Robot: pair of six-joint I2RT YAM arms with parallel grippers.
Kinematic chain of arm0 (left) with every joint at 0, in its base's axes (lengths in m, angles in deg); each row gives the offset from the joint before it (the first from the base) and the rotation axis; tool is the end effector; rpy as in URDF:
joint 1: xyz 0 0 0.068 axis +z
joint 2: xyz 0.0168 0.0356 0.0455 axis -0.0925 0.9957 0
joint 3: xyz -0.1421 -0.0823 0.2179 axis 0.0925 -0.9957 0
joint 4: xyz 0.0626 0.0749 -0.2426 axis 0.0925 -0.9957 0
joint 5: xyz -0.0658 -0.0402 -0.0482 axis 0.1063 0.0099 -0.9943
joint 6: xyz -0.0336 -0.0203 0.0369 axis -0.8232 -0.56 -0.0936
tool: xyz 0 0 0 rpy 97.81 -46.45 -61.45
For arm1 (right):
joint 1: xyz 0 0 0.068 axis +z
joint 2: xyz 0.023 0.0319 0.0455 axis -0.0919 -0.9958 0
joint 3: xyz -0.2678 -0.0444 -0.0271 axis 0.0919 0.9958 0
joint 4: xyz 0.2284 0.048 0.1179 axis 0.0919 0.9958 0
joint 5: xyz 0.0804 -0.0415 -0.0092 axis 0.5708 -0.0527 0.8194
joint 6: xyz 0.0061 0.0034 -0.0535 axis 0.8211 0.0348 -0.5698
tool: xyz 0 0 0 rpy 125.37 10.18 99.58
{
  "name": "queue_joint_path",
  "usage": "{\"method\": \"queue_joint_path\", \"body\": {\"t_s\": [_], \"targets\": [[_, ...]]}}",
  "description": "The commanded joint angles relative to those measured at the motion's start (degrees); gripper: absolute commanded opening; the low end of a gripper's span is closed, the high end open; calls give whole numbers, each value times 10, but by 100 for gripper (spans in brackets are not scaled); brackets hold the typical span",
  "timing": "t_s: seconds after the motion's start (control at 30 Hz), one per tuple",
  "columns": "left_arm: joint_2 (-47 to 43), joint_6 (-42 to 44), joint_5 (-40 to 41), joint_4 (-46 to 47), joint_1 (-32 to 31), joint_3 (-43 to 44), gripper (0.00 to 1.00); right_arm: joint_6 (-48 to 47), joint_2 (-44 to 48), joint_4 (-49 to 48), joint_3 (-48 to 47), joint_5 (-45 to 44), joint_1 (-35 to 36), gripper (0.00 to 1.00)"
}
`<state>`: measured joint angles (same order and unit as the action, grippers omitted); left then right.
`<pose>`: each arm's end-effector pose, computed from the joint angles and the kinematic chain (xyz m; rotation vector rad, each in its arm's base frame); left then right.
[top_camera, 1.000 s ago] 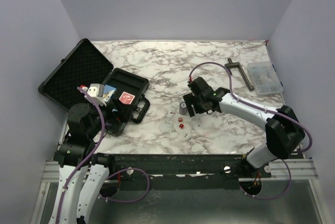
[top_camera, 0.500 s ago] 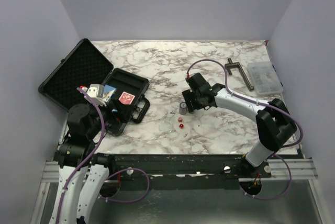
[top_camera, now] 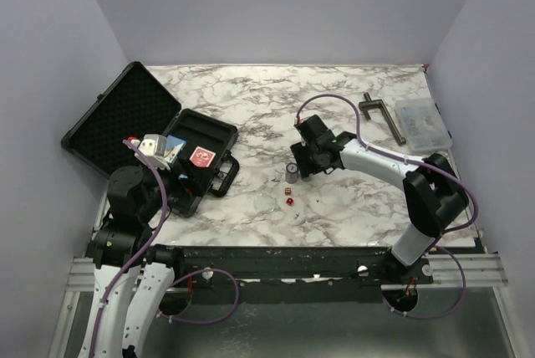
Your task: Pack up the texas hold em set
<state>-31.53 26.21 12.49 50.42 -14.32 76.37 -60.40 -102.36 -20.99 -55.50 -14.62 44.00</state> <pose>0.0900 -0.0244 0.3328 0.0228 1.8755 -0.6136 0.2696 0.2096 0.1983 -0.5400 2.5636 0.1248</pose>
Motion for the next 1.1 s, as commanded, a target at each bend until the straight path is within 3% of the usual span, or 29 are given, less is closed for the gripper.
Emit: {"method": "queue_joint_path", "body": {"t_s": [0.0,0.3,0.73,1.07], "targets": [[-1,10,-17,14,0,-6,91,-10,-14,-13,-22,21,-3,62],[0,10,-18,14,0,-7,91,-15,-20,-12,-30,21,-3,67],[1,10,-19,14,0,-7,91,-19,-15,-2,-38,18,-4,48],[1,10,-20,15,0,-7,90,-29,-8,1,-35,-9,-4,42]]}}
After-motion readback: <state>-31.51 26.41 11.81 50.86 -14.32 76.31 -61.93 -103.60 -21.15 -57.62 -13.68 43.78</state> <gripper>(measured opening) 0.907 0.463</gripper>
